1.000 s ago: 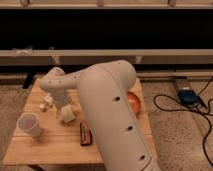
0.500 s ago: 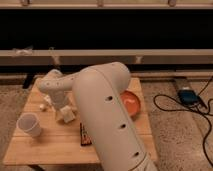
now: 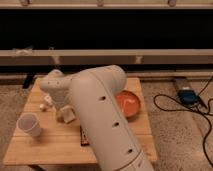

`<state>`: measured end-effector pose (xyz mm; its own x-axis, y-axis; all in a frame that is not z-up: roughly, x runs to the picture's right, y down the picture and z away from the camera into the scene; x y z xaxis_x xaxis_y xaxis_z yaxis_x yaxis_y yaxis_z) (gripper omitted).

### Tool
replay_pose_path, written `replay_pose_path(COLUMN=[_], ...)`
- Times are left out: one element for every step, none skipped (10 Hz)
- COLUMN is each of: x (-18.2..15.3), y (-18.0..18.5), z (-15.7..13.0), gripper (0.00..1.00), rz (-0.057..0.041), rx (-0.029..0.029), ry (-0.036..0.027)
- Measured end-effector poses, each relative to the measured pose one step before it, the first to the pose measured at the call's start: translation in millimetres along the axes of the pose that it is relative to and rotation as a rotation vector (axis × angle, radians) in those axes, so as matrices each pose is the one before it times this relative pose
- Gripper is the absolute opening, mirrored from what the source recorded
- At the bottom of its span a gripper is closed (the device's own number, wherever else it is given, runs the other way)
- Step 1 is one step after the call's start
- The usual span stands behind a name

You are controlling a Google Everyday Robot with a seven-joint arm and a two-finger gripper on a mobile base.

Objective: Place the white sponge in the ceramic cup

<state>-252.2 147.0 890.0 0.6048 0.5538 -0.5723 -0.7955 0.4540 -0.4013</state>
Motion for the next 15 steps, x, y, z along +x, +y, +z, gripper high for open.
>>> replay_pose_path(x=[-0.56,-0.02,0.2,0.89,1.41,0.86,1.59,1.64,2.54,2.26,2.22,2.31,0.33,-1.31,-4.31], y=[0.16,-1.1,-0.41,1.44,0.64,0.68,3.44,5.51,7.21,8.82,11.47,16.09,16.35,25.0,22.57], z=[0.23,-0.69,-2.15,-2.83,-4.53,-7.42,-13.24,-16.74,-19.89,-18.7,-18.17,-17.32,-9.81,-8.93,-4.94], gripper=[0.58,0.49,0.39,0.27,0.17,0.09,0.02,0.0,0.0,0.0,0.0,0.0,0.0,0.0,0.0], rz=[-0.00243,-0.00115,-0.00366,-0.00662,-0.00586,-0.00755,-0.02022,-0.02807,-0.04,-0.04421,-0.04943,-0.05728,-0.04673,-0.07197,-0.0639], rx=[-0.00276,-0.0027,-0.00384,-0.00706,-0.00943,-0.00959,-0.01464,-0.0132,-0.014,-0.0172,-0.02196,-0.02585,-0.02283,-0.03343,-0.03137], ry=[0.00121,-0.00055,-0.00183,-0.00253,-0.00622,-0.01394,-0.02219,-0.02528,-0.02786,-0.02688,-0.029,-0.02951,-0.02008,-0.02832,-0.0249])
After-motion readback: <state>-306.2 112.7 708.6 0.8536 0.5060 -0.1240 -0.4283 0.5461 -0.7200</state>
